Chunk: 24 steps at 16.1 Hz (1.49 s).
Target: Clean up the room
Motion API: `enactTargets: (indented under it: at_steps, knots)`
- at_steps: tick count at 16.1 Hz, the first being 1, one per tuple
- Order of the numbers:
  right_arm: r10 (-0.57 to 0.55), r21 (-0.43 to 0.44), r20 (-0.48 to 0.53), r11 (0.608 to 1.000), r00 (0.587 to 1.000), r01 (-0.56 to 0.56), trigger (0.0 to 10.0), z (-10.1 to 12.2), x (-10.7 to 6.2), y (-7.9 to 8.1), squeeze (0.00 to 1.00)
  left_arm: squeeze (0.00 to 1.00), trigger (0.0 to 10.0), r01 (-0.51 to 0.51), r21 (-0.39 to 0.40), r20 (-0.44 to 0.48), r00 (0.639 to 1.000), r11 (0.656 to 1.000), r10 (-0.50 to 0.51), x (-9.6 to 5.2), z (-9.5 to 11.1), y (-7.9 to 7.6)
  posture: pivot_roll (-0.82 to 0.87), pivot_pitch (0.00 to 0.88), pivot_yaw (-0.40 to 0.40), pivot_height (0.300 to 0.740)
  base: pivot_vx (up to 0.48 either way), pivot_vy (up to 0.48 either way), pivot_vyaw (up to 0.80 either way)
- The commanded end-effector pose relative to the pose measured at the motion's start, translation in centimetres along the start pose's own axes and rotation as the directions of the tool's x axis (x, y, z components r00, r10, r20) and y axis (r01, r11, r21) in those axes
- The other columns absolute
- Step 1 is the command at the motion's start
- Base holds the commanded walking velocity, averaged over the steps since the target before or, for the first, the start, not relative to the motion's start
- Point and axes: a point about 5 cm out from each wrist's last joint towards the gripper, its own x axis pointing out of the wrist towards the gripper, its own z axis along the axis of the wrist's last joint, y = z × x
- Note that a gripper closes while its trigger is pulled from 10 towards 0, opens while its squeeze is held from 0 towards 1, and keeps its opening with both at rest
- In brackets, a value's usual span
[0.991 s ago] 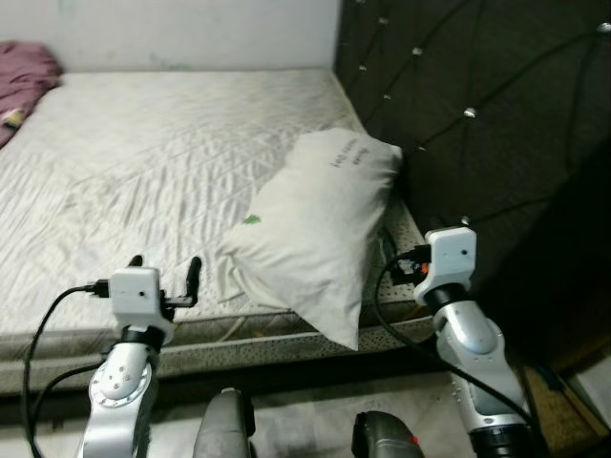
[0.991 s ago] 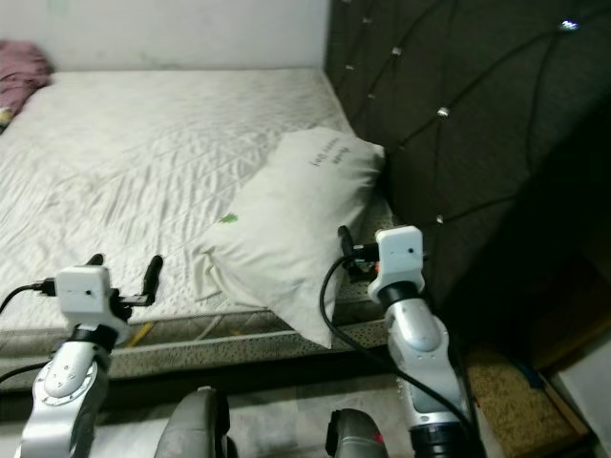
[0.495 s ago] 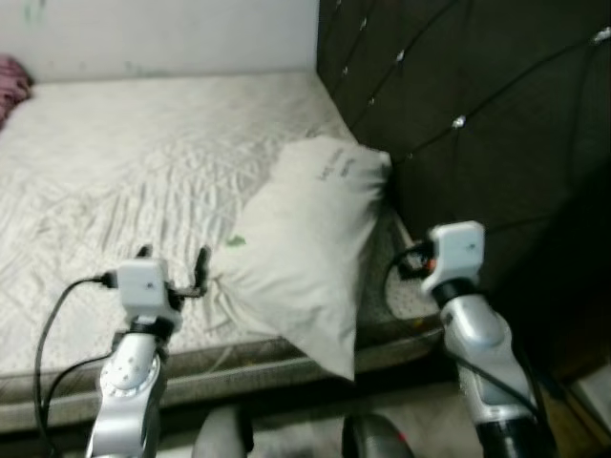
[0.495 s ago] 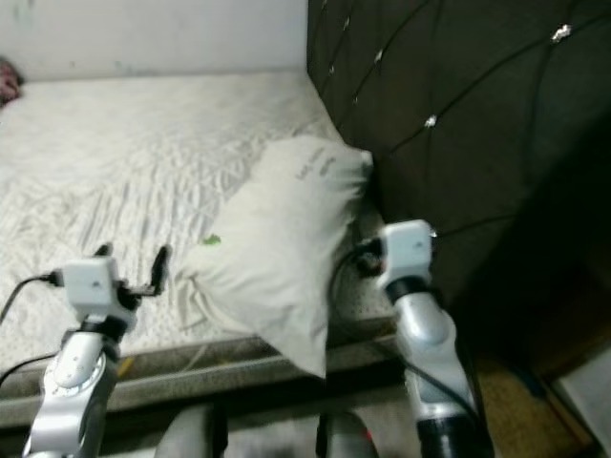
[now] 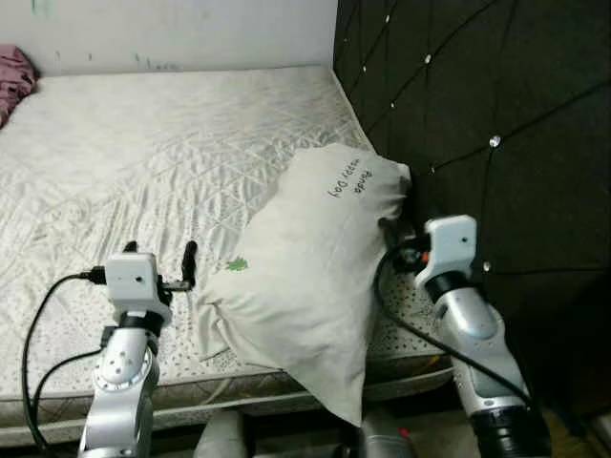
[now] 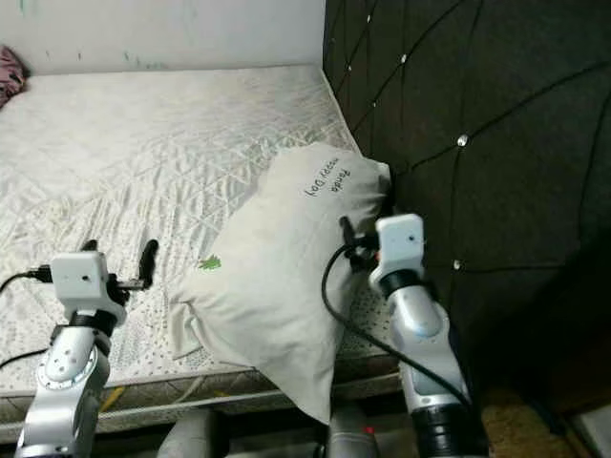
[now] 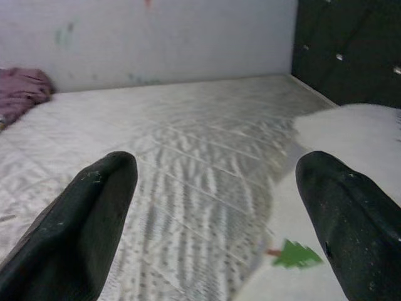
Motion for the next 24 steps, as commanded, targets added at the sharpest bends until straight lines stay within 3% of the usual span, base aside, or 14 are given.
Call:
enactTargets:
  at_steps: [1,7,9,15,24]
  knots:
    - [0.033,0.012,0.030,0.999,0.999,-0.033,10.0,0.9,0.3,0.7,0.00,0.00,10.0,-0.034,0.021,0.000,0.999,0.999,0.034,0.0,0.3,0.7,0.00,0.000,-0.013,0.661,0.000,0.000,0.00]
    - [0.113,-0.055,0.025,0.992,0.993,-0.112,10.0,0.6,-0.3,1.6,0.00,0.00,10.0,-0.007,-0.026,-0.011,1.000,1.000,0.007,-0.6,0.1,0.2,-0.01,0.011,-0.024,0.616,0.000,0.000,0.00]
    - [0.123,-0.039,0.014,0.992,0.992,-0.122,10.0,0.5,-0.3,1.6,0.00,0.00,10.0,-0.055,0.000,-0.020,0.998,0.999,0.055,-0.6,0.0,0.8,-0.01,0.034,-0.023,0.606,0.000,0.000,0.00]
    - [0.167,-0.041,-0.034,0.985,0.985,-0.168,10.0,-0.1,0.0,2.0,0.00,0.00,10.0,-0.066,0.022,-0.021,0.998,0.998,0.066,-0.9,0.0,0.9,-0.01,0.035,-0.018,0.606,0.000,0.000,0.00]
    - [0.206,-0.032,-0.043,0.978,0.978,-0.207,10.0,-0.3,0.7,2.9,0.00,0.00,10.0,-0.086,0.034,-0.035,0.996,0.996,0.087,-1.3,-0.1,1.0,0.00,0.043,-0.020,0.481,0.000,0.000,0.00]
